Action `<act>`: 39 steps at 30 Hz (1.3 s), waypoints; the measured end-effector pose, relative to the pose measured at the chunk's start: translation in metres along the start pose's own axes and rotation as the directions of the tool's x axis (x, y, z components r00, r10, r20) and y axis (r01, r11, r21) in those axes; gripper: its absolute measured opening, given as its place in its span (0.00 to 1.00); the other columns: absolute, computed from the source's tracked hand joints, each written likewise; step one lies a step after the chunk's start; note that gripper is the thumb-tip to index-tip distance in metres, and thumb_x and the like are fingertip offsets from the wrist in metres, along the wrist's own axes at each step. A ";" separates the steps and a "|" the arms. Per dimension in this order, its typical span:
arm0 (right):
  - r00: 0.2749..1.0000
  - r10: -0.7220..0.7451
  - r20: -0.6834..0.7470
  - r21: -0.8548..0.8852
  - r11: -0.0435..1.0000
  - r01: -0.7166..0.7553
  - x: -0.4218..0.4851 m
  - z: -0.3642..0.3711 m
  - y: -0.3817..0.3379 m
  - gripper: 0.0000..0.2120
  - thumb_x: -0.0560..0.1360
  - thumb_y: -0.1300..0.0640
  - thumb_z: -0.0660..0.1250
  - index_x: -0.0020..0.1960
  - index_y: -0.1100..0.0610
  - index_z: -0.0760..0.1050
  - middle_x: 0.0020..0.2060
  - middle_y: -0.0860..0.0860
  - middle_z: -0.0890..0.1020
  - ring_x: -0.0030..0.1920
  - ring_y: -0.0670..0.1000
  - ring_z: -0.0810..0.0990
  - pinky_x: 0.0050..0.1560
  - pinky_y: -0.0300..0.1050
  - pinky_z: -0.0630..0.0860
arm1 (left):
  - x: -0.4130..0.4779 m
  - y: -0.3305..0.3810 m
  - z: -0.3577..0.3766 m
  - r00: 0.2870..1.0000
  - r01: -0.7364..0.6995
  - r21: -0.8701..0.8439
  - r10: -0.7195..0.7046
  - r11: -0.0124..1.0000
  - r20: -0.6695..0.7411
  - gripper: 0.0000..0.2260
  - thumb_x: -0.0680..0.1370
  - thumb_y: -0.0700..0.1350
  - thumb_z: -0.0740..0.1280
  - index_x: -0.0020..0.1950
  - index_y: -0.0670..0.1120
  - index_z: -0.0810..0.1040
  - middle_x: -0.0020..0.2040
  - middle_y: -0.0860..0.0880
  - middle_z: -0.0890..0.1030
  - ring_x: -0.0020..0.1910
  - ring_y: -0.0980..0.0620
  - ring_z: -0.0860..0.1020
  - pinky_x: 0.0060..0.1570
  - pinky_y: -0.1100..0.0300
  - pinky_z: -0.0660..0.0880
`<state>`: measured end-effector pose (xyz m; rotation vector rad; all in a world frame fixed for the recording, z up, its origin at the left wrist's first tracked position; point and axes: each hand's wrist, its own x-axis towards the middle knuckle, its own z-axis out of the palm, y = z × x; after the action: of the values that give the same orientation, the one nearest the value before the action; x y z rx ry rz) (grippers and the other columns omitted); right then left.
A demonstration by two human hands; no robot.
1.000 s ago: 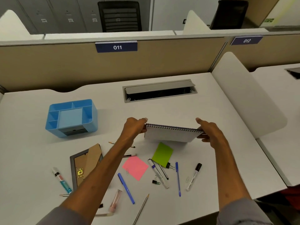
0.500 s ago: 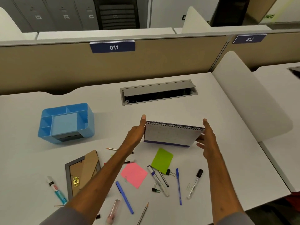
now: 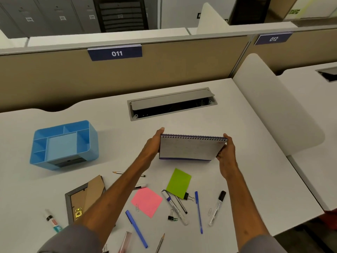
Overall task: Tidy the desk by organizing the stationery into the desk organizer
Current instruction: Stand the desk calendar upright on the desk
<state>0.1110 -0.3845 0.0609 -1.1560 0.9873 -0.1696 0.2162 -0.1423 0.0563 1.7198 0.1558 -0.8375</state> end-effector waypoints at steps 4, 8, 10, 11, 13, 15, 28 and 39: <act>1.000 0.000 -0.016 -0.026 1.000 -0.001 0.015 0.002 -0.012 0.15 0.83 0.39 0.58 0.48 0.46 0.77 0.46 0.51 0.83 0.48 0.52 0.80 0.59 0.48 0.72 | 0.013 0.019 0.007 1.000 -0.016 0.045 0.015 0.999 0.011 0.30 0.84 0.70 0.47 0.54 0.52 0.82 0.57 0.43 0.85 0.58 0.44 0.81 0.62 0.51 0.71; 1.000 0.000 -0.001 -0.052 0.999 0.000 0.030 0.003 -0.021 0.19 0.81 0.36 0.59 0.48 0.50 0.77 0.46 0.51 0.84 0.49 0.53 0.80 0.57 0.48 0.73 | 0.026 0.031 0.012 1.000 -0.002 0.044 0.001 0.999 0.021 0.30 0.85 0.67 0.47 0.58 0.49 0.82 0.54 0.45 0.84 0.57 0.45 0.81 0.57 0.53 0.70; 1.000 0.006 0.005 -0.066 0.998 -0.006 0.037 0.003 -0.022 0.20 0.81 0.35 0.59 0.49 0.51 0.77 0.45 0.51 0.84 0.49 0.53 0.81 0.57 0.47 0.74 | 0.032 0.031 0.013 1.000 0.003 0.045 -0.004 0.999 0.018 0.30 0.86 0.66 0.47 0.58 0.48 0.81 0.52 0.46 0.84 0.55 0.45 0.80 0.56 0.52 0.70; 1.000 0.006 0.006 -0.075 0.997 -0.006 0.039 0.003 -0.021 0.20 0.81 0.35 0.59 0.50 0.51 0.77 0.46 0.52 0.84 0.49 0.53 0.81 0.56 0.47 0.74 | 0.034 0.029 0.013 1.000 0.004 0.048 -0.004 0.999 0.017 0.30 0.86 0.66 0.46 0.58 0.47 0.81 0.51 0.46 0.83 0.55 0.45 0.80 0.56 0.52 0.70; 1.000 0.007 0.011 -0.091 0.996 -0.006 0.043 0.003 -0.020 0.20 0.81 0.36 0.59 0.49 0.51 0.78 0.46 0.52 0.84 0.48 0.52 0.81 0.56 0.47 0.74 | 0.036 0.026 0.013 1.000 0.006 0.045 -0.007 0.999 0.016 0.30 0.86 0.65 0.46 0.59 0.46 0.80 0.51 0.45 0.83 0.56 0.44 0.80 0.57 0.52 0.70; 1.000 0.000 0.010 -0.091 0.996 0.000 0.044 0.003 -0.019 0.19 0.82 0.37 0.59 0.49 0.50 0.78 0.46 0.51 0.84 0.48 0.52 0.81 0.56 0.47 0.74 | 0.037 0.023 0.012 1.000 0.012 0.041 -0.013 0.999 0.024 0.29 0.86 0.65 0.47 0.60 0.47 0.80 0.51 0.46 0.83 0.57 0.44 0.79 0.58 0.51 0.70; 0.996 0.011 -0.085 -0.119 0.993 -0.021 0.054 -0.007 0.001 0.28 0.83 0.36 0.56 0.62 0.59 0.79 0.53 0.55 0.84 0.55 0.53 0.81 0.67 0.52 0.71 | 0.030 0.015 0.003 0.997 0.070 0.021 -0.071 0.997 0.041 0.39 0.84 0.68 0.41 0.72 0.43 0.77 0.70 0.40 0.79 0.70 0.39 0.76 0.76 0.43 0.65; 0.827 -0.267 -0.495 -0.147 0.964 0.223 -0.007 -0.020 0.053 0.10 0.81 0.57 0.65 0.58 0.59 0.81 0.56 0.54 0.84 0.57 0.53 0.80 0.58 0.48 0.75 | -0.002 -0.054 -0.043 0.968 -0.065 0.070 0.080 0.995 -0.236 0.19 0.85 0.59 0.63 0.67 0.47 0.80 0.64 0.47 0.83 0.64 0.47 0.79 0.68 0.47 0.74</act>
<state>0.0733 -0.3709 0.0198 -1.3468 1.3170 -0.6801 0.2062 -0.0856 0.0187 1.8709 0.2296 -0.5851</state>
